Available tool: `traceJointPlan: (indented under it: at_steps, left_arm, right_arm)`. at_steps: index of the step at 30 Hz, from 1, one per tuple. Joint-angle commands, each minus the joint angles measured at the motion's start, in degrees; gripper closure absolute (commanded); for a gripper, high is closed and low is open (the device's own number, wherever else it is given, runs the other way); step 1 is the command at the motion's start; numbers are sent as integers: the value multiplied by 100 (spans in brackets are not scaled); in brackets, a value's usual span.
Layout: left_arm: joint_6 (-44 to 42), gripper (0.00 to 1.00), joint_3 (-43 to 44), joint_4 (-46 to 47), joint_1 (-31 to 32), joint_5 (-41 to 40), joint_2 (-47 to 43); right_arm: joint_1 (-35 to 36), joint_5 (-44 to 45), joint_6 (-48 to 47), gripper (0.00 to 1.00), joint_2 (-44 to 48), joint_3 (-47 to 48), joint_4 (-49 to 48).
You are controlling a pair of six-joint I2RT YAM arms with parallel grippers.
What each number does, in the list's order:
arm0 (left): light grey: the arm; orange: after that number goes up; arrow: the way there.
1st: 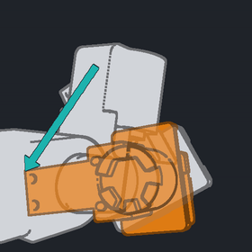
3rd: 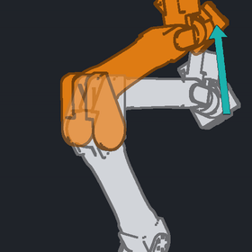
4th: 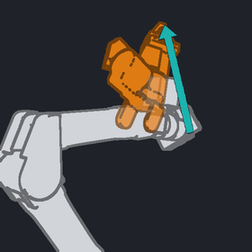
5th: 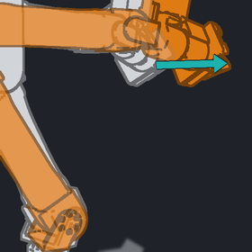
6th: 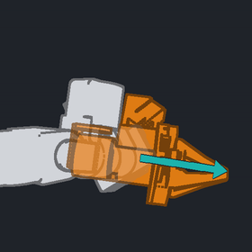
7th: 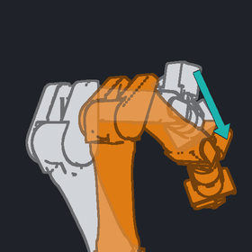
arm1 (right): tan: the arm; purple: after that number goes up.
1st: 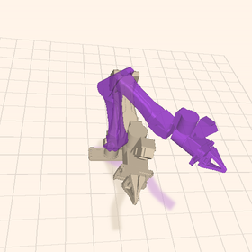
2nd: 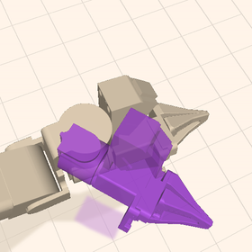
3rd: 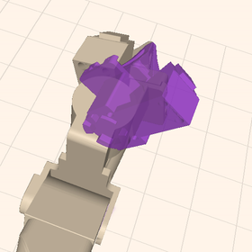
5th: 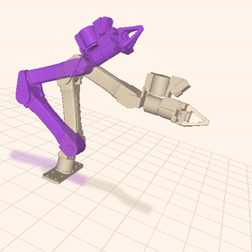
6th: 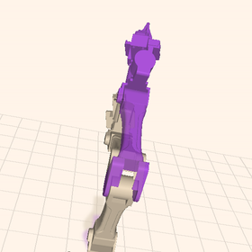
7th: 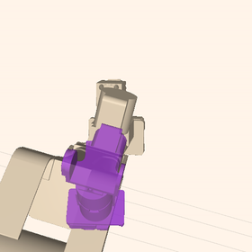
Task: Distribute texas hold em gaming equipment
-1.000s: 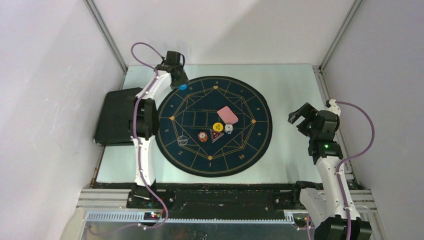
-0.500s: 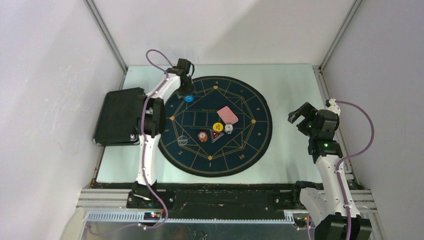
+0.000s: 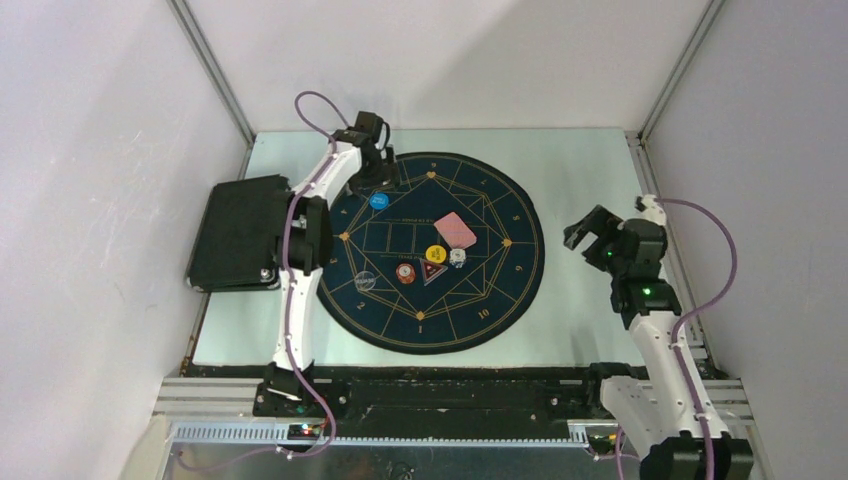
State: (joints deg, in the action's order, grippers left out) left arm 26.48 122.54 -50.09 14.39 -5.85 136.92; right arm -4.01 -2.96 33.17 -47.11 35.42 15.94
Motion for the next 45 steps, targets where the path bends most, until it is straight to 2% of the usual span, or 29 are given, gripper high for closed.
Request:
traceJointPlan:
  at_steps: [1,4,7,8,9,11,12,15,18,24,28,40,45]
  left_arm:
    - [-175,0,90,-100,42,-122,-978]
    - [25,0,-1298,529,46,-306,-2071]
    - [404,0,-3689,1748,46,-764,-4103]
    - [677,0,-4144,1928,42,-1086,-4868]
    - [958,0,-5015,2223,38,-1231,-5259]
    - [1342,0,-6135,2429,40,-1673,-6242]
    - [1452,0,-6452,2431,38,-1907,-6776]
    - [1779,0,-7463,2262,37,-2165,-7492]
    - [1804,0,-7795,2043,37,-2231,-7877]
    - [1554,0,-7905,2007,37,-2137,-7805]
    - [1451,0,-8006,2160,37,-2080,-7803]
    - [1369,0,-8097,2327,38,-1838,-7704]
    - [1351,0,-8115,2393,37,-1761,-7638]
  right_arm:
    - [1481,639,-373,0,-69,570,114]
    - [2849,1489,-519,0,-585,1076,128]
    - [4007,1598,-475,0,-1482,1646,-112]
    - [4359,1597,-477,0,-1717,1794,-150]
    - [4516,1593,-482,0,-2187,2147,-144]
    - [4833,1502,-537,1,-3016,2835,113]
    - [4941,1507,-534,2,-3288,3079,252]
    - [5023,1604,-422,8,-4568,4260,986]
    - [5095,1728,-390,12,-5522,4995,1316]
    - [5111,1942,-471,19,-7001,6725,2125]
    - [5100,2175,-371,23,-7592,7233,2426]
    - [4994,2041,-158,30,-8096,7010,2363]
    - [4941,1918,-30,31,-7993,6483,2079]
